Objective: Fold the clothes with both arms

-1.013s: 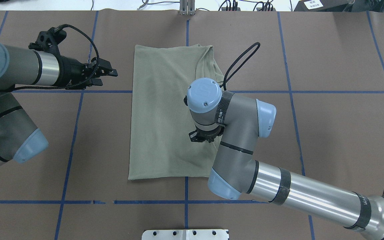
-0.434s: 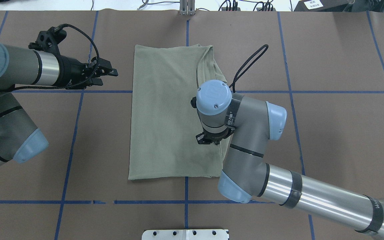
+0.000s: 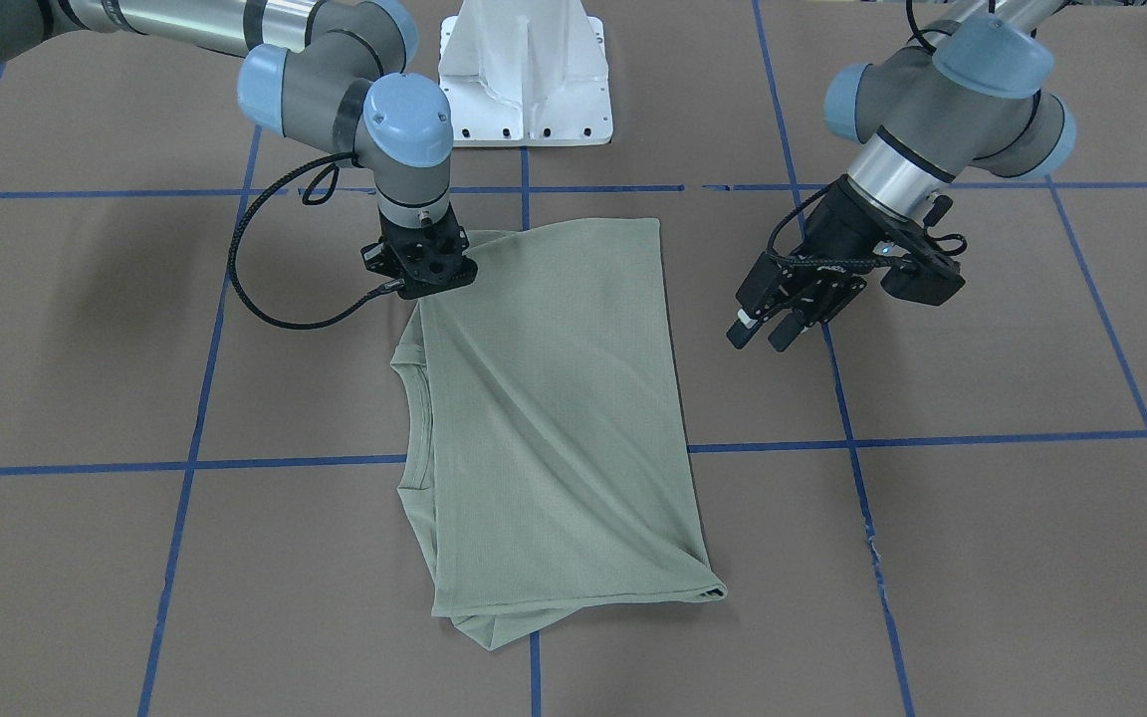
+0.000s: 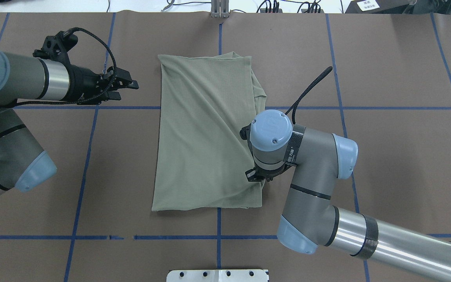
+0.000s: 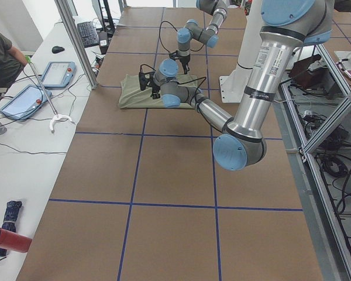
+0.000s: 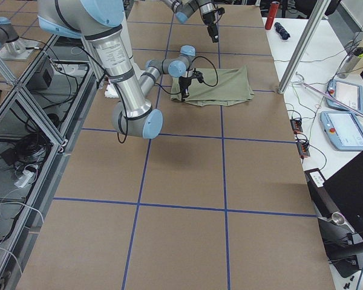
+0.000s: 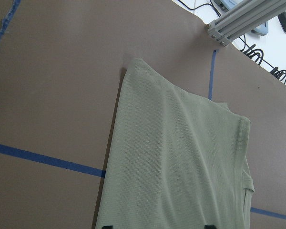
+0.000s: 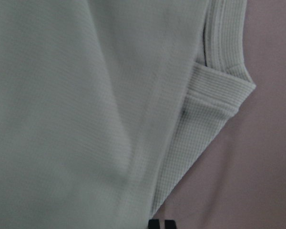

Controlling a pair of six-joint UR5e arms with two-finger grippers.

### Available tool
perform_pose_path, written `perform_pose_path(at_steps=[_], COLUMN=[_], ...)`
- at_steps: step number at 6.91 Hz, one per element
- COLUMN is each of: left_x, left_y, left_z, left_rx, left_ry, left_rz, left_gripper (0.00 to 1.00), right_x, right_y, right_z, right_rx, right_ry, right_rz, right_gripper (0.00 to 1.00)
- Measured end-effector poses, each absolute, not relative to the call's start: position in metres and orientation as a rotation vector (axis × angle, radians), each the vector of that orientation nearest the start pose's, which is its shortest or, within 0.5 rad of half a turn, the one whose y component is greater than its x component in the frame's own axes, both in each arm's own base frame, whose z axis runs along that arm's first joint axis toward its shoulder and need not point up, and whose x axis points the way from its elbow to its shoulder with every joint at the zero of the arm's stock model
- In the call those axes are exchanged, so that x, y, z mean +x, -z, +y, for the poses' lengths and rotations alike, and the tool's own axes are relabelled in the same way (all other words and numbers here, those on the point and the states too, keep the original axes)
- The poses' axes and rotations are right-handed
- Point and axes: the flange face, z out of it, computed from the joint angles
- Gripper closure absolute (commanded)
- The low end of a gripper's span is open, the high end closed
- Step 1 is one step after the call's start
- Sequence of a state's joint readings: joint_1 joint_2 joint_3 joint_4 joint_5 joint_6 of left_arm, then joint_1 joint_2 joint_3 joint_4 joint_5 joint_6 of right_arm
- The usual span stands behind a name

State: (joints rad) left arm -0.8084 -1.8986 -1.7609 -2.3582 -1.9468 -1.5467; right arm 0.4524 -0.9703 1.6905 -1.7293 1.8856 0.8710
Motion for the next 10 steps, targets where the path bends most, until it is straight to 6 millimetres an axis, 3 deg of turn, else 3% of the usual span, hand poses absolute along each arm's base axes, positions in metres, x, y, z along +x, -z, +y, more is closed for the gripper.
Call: perform_pose_path(at_steps=[3,6,8,10], left_x=[0.339,0.339,0.34,0.34], left_y=[-0.297,-0.298,-0.298,-0.296], left_z=[-0.495,-0.496,-0.496,-0.496], left_rx=[0.229,0.229,0.23,0.23], left_ry=[0.422,0.421,0.421,0.42], left_rz=[1.319,1.318,1.318,1.32], left_gripper=[0.29,0.3,0.3,0.3], right_x=[-0.544,-0.544,-0.548,-0.557], right_y=[-0.268,-0.246,-0.258,-0.267], right_z=[-0.396,-0.365,-0.341,-0.328], right_rx=[0.043,-0.086,-0.132,-0.13], right_ry=[0.243,-0.188,-0.435,-0.51], right_rz=[-0.665,-0.744,-0.862,-0.875], right_gripper=[0.0,0.0,0.0,0.04])
